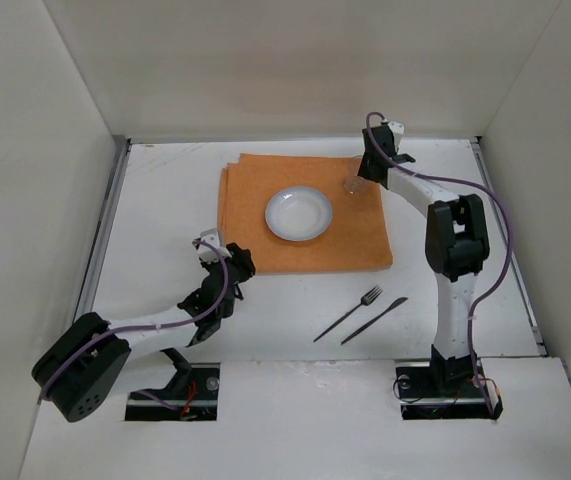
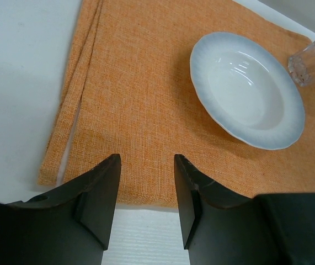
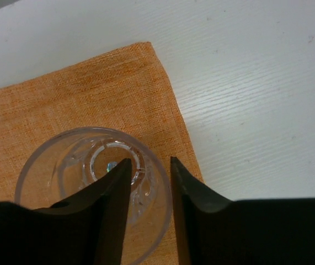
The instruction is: Set the dinner table for one person
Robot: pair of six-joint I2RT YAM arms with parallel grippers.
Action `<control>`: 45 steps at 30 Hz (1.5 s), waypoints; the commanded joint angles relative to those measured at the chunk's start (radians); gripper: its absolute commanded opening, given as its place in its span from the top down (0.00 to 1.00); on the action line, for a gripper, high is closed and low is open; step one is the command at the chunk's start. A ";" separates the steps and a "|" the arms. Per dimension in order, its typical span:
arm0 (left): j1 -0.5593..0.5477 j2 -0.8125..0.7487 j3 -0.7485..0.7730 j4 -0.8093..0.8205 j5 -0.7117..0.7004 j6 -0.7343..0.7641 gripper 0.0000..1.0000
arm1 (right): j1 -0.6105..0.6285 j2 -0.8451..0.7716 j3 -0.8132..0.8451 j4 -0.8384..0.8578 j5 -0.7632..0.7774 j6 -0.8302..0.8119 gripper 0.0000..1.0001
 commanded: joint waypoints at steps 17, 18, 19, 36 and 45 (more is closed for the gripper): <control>-0.151 0.139 0.195 0.036 0.238 0.156 0.66 | 0.020 -0.676 -0.609 0.321 -0.010 0.080 0.74; -0.183 0.159 0.222 0.028 0.278 0.185 0.69 | 0.026 -0.738 -0.692 0.355 0.019 0.109 0.84; -0.220 0.179 0.244 0.024 0.311 0.217 0.73 | 0.032 -0.796 -0.769 0.384 0.040 0.127 0.89; -0.582 0.396 0.420 -0.277 0.364 0.423 0.65 | -0.001 -1.107 -1.241 0.573 -0.107 0.290 0.81; -0.574 0.504 0.463 -0.223 0.399 0.443 0.65 | -0.003 -1.084 -1.241 0.584 -0.133 0.298 0.79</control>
